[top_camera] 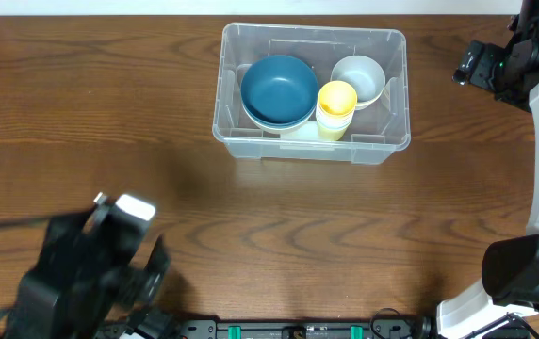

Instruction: Pack container

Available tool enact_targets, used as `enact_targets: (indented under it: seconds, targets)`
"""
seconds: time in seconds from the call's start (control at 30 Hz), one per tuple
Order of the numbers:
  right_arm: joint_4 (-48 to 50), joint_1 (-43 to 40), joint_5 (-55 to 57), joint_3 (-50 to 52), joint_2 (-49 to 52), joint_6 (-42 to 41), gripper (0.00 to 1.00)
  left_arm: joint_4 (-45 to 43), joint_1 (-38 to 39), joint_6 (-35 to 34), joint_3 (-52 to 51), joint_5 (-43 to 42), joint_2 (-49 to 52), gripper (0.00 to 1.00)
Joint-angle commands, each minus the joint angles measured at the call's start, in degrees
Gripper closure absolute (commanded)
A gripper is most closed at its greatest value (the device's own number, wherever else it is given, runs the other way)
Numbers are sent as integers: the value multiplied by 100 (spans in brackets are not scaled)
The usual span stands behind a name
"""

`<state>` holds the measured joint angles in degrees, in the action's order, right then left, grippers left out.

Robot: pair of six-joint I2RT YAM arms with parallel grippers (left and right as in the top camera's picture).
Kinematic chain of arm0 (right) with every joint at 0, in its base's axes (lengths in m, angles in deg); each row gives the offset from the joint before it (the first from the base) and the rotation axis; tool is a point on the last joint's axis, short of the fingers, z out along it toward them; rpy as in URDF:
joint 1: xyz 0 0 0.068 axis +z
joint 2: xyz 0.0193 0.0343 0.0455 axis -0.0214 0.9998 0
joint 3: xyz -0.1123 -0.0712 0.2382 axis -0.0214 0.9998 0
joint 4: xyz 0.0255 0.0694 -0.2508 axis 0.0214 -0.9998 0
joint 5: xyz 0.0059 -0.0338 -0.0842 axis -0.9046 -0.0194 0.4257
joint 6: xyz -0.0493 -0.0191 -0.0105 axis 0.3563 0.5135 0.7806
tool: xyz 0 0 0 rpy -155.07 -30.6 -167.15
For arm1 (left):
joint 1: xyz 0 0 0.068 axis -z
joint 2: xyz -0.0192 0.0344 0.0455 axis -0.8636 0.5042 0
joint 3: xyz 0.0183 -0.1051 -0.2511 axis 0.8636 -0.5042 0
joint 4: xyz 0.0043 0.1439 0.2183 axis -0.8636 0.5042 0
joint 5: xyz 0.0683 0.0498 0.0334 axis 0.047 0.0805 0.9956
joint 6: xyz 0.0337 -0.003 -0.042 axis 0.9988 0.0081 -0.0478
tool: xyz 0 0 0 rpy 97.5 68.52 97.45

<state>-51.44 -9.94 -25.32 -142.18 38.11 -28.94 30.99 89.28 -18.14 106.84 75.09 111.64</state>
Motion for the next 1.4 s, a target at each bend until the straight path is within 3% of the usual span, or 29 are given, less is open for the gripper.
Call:
enact_targets:
  seconds: [0.0,0.13,0.23,0.53,0.77,0.87,1.07,1.37]
  targets:
    - [0,-2,92,-81,-98,46,1,188,-118,-1250,4,103,-380,2]
    - [0,-2,92,-81,-98,46,1,-229,-752,-2439,-323,103,-1285,2]
    - [0,-2,92,-81,-98,46,1,-914,-1193,-2826,-855,105,-1945,2]
    - [0,-2,92,-81,-98,46,1,-3777,-2304,-2951,-3683,-33,-3501,2]
    - [0,-2,92,-81,-98,46,1,-6996,-2653,-2951,-5967,-531,-3709,2]
    - [0,-2,92,-81,-98,46,1,-7895,-2804,-2951,-6688,-728,-3713,2]
    - [0,-2,92,-81,-98,46,1,-8367,-3034,-2951,-7521,-782,-3810,2]
    - [0,-2,92,-81,-98,46,1,-7962,-3213,-2929,-8076,-785,-3954,2]
